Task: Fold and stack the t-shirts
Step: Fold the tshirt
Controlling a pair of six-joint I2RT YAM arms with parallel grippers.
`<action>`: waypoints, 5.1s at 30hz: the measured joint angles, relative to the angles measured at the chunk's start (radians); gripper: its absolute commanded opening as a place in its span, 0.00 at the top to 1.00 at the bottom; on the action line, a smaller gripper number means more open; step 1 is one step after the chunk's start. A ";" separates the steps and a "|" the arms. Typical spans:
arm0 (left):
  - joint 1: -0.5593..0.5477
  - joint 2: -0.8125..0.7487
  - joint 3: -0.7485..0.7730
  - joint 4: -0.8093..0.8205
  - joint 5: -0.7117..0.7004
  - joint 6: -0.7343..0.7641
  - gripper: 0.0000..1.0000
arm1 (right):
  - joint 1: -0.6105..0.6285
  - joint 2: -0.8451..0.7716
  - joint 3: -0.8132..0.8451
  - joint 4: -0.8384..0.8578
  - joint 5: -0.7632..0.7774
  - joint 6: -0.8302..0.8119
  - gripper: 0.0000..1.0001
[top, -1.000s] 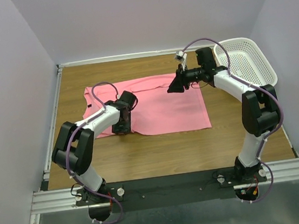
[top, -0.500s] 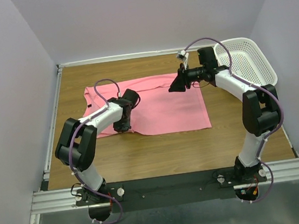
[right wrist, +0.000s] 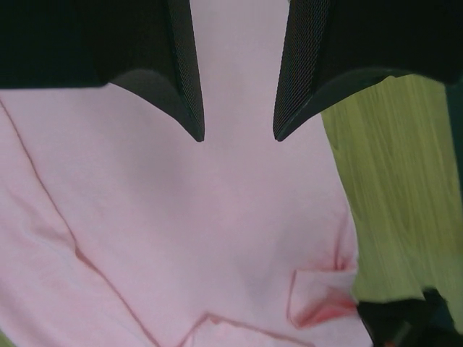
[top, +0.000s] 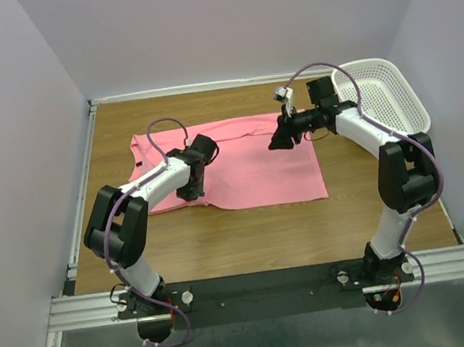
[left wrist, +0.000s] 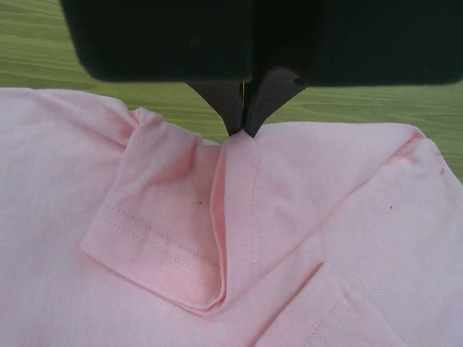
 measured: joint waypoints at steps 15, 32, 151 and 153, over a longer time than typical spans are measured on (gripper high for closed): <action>0.000 -0.099 0.000 0.022 0.054 0.093 1.00 | -0.011 -0.439 -0.523 -0.361 0.489 -0.734 0.49; 0.000 -0.190 0.000 0.020 0.080 0.092 1.00 | -0.011 -0.321 -0.544 -0.325 0.574 -0.814 0.88; 0.438 0.094 0.461 0.088 0.163 0.195 1.00 | -0.110 0.131 0.060 -0.206 0.578 -0.408 0.97; 0.438 0.098 0.461 0.088 0.163 0.197 1.00 | -0.110 0.134 0.061 -0.205 0.584 -0.403 0.97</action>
